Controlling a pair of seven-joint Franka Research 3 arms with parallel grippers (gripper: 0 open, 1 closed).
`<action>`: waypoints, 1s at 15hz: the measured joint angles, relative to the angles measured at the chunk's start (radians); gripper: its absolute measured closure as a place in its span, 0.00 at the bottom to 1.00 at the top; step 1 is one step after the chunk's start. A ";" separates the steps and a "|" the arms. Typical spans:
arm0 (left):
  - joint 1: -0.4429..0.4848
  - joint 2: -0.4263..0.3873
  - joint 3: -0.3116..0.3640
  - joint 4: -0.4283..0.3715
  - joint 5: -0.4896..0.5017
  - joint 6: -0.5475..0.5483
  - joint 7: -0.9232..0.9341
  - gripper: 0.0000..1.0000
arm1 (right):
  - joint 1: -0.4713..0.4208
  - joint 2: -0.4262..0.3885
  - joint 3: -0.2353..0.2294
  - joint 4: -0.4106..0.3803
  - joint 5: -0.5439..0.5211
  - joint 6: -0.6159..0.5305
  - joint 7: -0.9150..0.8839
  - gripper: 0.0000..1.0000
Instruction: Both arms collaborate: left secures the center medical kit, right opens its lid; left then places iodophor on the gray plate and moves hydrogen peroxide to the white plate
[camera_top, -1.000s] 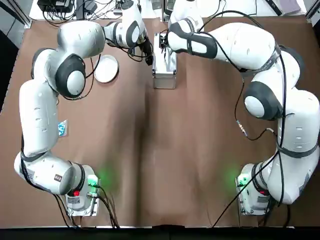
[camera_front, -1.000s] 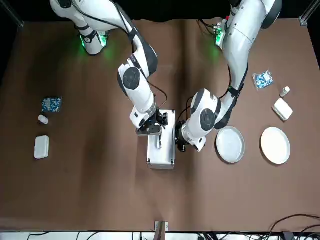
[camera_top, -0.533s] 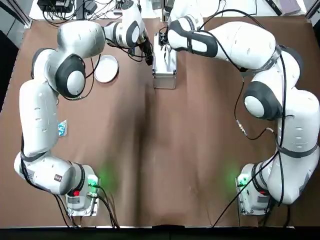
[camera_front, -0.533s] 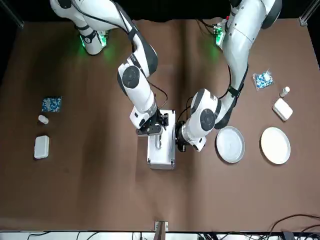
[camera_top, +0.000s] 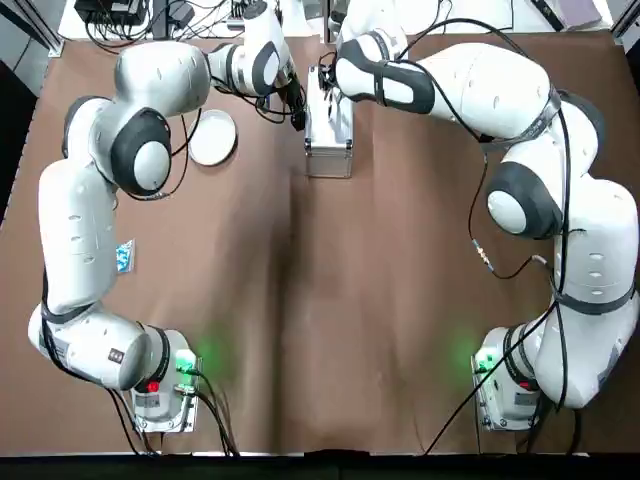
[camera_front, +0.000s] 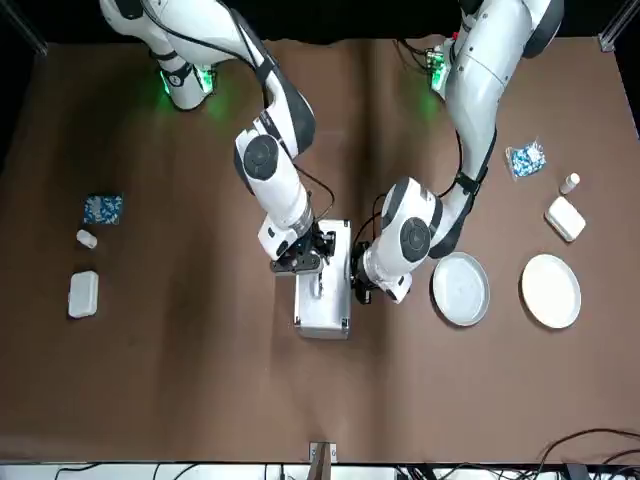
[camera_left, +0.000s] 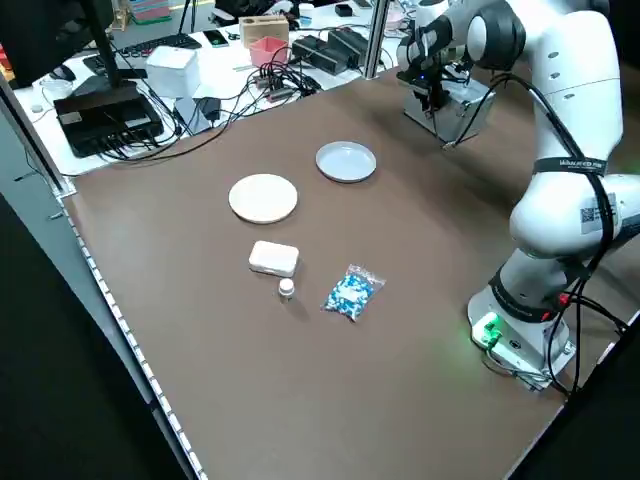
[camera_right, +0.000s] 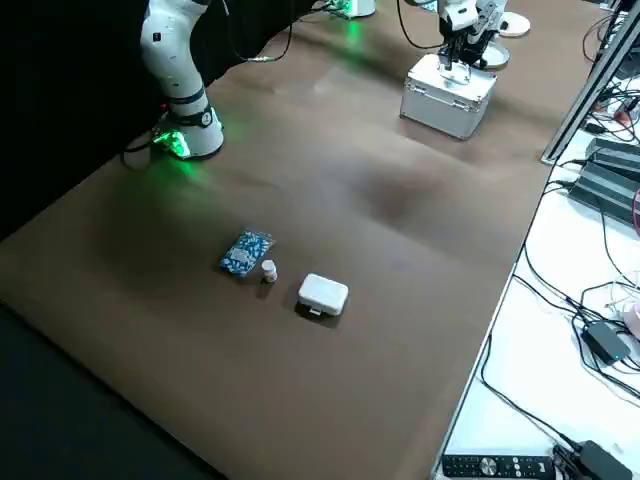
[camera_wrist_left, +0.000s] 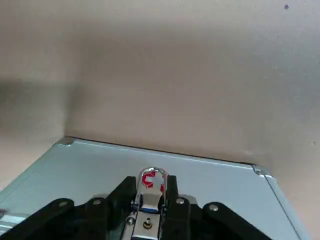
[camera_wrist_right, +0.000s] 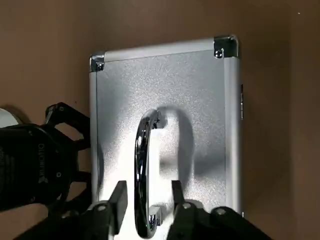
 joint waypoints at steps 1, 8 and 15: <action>0.000 0.000 0.000 0.000 0.000 0.000 0.000 0.68 | 0.000 0.000 0.000 0.000 0.000 0.000 0.008 0.58; 0.000 0.000 0.000 0.000 0.000 0.000 0.000 0.68 | 0.000 0.000 0.000 0.008 0.040 0.000 0.028 0.81; 0.000 0.000 0.000 0.000 0.000 0.000 0.000 0.68 | -0.002 0.000 -0.002 0.008 0.053 -0.007 0.029 0.86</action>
